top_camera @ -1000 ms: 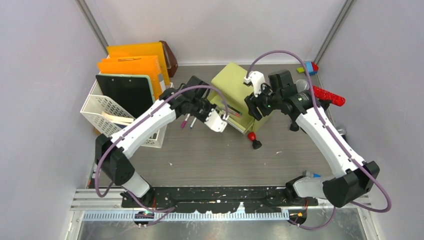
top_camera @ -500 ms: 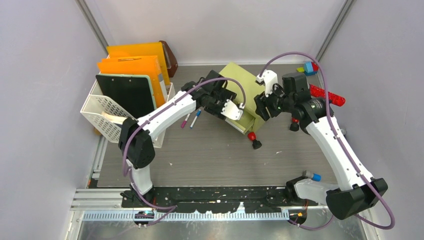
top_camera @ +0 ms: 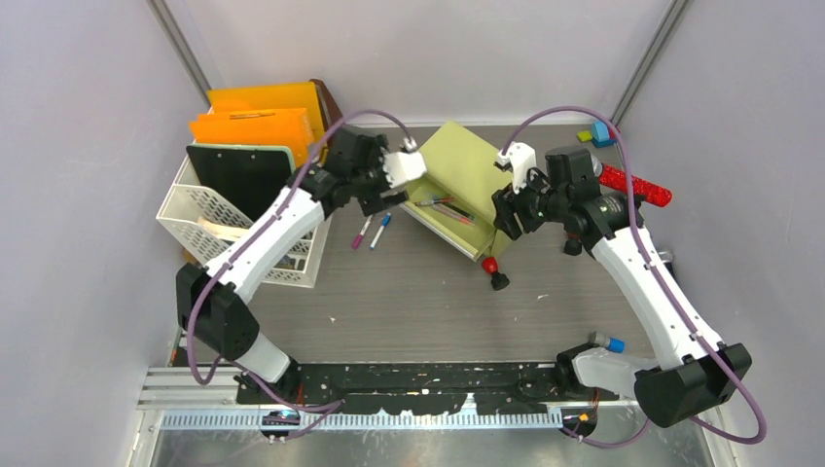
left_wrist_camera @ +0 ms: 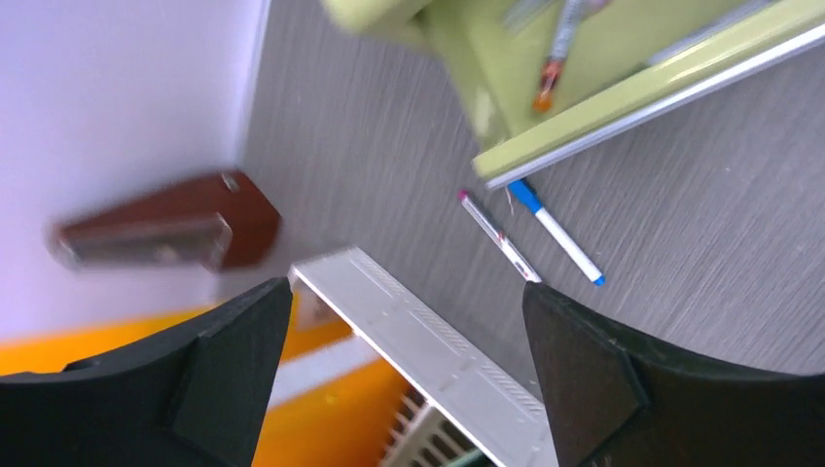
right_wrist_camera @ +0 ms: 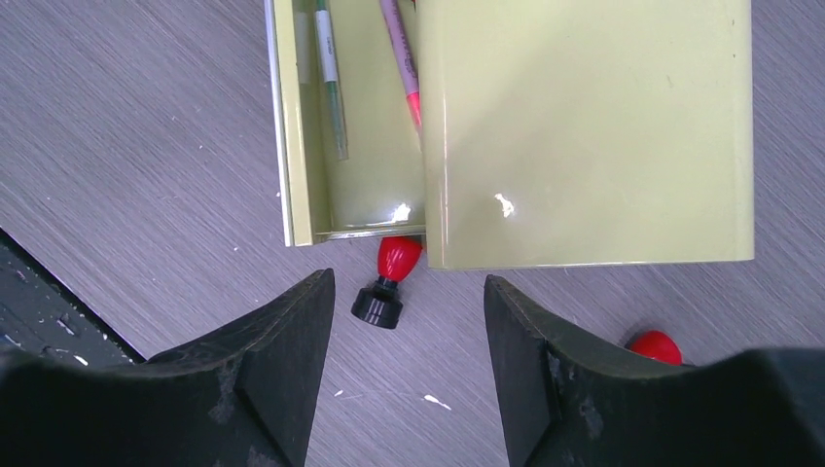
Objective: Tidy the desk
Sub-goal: Pick up the stationery from the center of the board, then place the stationery in the drawer, then pick up the stationery from the center of the board.
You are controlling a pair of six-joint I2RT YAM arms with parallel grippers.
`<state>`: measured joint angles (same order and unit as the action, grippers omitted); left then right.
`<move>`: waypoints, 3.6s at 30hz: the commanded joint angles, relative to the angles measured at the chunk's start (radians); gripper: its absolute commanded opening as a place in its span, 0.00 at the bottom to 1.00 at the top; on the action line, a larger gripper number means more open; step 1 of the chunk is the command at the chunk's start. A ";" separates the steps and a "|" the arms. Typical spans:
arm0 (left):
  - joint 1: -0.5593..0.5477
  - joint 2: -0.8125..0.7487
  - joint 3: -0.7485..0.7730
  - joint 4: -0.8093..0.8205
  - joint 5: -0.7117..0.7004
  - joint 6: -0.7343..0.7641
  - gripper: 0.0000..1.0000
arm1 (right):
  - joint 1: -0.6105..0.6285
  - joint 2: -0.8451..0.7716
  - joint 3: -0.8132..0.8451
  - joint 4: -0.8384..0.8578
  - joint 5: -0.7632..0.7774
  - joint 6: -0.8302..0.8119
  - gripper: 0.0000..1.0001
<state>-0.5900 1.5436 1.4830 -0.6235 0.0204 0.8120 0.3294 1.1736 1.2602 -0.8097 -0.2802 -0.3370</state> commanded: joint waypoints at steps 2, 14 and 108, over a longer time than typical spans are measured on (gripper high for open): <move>0.204 0.077 -0.024 -0.022 0.071 -0.373 0.89 | -0.008 -0.010 -0.015 0.077 -0.038 0.020 0.64; 0.265 0.325 0.019 -0.049 0.113 -0.477 0.78 | -0.040 -0.023 -0.100 0.115 -0.090 0.031 0.64; 0.120 -0.042 -0.156 -0.017 0.050 -0.542 0.90 | -0.145 -0.058 -0.144 0.162 -0.153 0.074 0.63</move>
<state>-0.5625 1.4639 1.3849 -0.5560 -0.1074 0.5724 0.1921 1.1130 1.1160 -0.6880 -0.4118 -0.2787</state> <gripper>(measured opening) 0.911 0.636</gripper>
